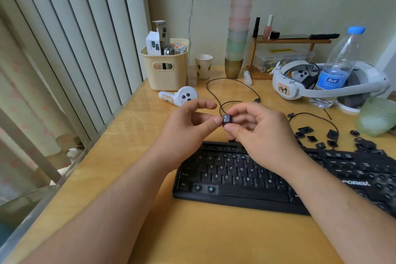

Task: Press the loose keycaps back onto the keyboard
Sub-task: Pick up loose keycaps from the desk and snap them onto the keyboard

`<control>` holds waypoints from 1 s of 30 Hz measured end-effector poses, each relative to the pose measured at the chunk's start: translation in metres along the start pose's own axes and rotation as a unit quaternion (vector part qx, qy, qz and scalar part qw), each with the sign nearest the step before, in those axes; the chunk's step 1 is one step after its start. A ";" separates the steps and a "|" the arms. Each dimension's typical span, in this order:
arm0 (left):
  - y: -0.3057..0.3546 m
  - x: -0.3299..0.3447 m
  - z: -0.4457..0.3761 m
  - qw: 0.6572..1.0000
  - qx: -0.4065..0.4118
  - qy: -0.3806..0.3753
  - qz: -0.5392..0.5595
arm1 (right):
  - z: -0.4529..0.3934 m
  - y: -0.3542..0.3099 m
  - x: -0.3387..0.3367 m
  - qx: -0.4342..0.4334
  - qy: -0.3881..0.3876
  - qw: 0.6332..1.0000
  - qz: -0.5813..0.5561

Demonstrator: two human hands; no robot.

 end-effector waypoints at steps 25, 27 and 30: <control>-0.043 -0.020 -0.002 0.959 -0.072 -0.171 -0.214 | -0.029 0.014 0.059 0.188 -0.288 0.896 0.282; -0.043 -0.020 -0.002 0.960 -0.070 -0.174 -0.207 | -0.029 0.016 0.063 0.185 -0.291 0.892 0.294; -0.043 -0.018 -0.001 0.959 -0.069 -0.179 -0.210 | -0.028 0.016 0.066 0.183 -0.284 0.889 0.308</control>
Point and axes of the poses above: each hand's wrist, its own z-axis away from the middle knuckle, its own x-axis out of the palm, y = z × x, the point moved 8 cm from there along -z, towards the middle knuckle, and after that the axes turned 8 degrees about -z, right-handed, at the moved point
